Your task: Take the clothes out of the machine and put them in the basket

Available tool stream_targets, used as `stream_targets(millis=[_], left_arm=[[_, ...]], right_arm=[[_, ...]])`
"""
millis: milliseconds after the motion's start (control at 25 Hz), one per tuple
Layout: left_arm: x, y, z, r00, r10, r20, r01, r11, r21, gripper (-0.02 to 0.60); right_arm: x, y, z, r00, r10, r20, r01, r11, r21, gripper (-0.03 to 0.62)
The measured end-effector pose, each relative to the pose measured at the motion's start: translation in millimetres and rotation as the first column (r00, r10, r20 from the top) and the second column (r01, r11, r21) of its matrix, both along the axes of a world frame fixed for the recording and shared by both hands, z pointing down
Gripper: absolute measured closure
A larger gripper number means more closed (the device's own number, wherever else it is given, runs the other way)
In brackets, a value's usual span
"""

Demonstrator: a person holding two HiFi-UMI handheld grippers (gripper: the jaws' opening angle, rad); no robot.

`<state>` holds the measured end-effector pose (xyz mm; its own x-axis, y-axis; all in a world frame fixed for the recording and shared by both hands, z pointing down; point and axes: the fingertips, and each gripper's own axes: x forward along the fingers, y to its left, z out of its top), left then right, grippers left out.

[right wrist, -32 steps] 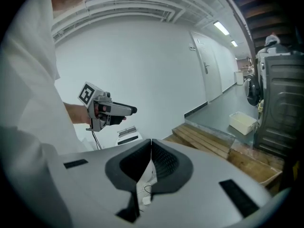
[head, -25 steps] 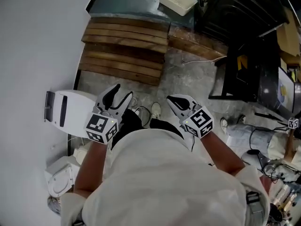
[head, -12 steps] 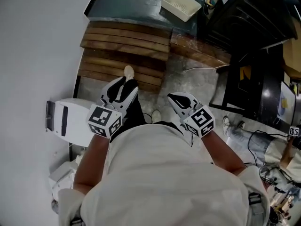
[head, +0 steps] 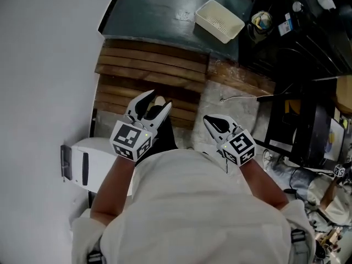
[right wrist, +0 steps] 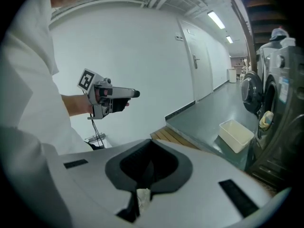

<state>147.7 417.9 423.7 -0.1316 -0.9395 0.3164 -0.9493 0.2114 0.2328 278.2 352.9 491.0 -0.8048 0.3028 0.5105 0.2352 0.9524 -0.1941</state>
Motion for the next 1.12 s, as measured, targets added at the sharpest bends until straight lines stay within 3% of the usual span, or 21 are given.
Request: stream_targets(millis=[240,400,600,800,1120], left_arm=[[-131.5,-9.0,-26.4,0.999,0.039,-0.03,-0.038,0.999,0.019,0.377],[-192.4,-18.3,-52.9,0.996,0.083,-0.022,-0.083,0.997,0.005,0.377],[-225.4,-46.4,-78.9,0.991,0.136,-0.015,-0.135,0.991,0.012,0.376],[-249.7,-93.8,-78.8,0.979,0.201,-0.018,-0.201,0.98,-0.004,0.374],[-274.9,-227.2,-62.3,0.928,0.372,-0.006,-0.371,0.924,-0.088,0.357]], right_arm=[[-129.0,3.6,-34.0,0.997,0.039,-0.066,-0.04,0.999,-0.013,0.591],[-186.8,5.6,-82.1,0.997,0.033,-0.07,-0.032,0.999,0.016,0.591],[-219.9,-10.5,-108.6,0.995,0.047,-0.088,-0.044,0.998,0.036,0.591],[-244.9,-46.3,-112.5,0.989,0.127,-0.072,-0.125,0.992,0.025,0.591],[-275.8,-154.1,-88.4,0.956,0.282,-0.076,-0.286,0.957,-0.042,0.591]])
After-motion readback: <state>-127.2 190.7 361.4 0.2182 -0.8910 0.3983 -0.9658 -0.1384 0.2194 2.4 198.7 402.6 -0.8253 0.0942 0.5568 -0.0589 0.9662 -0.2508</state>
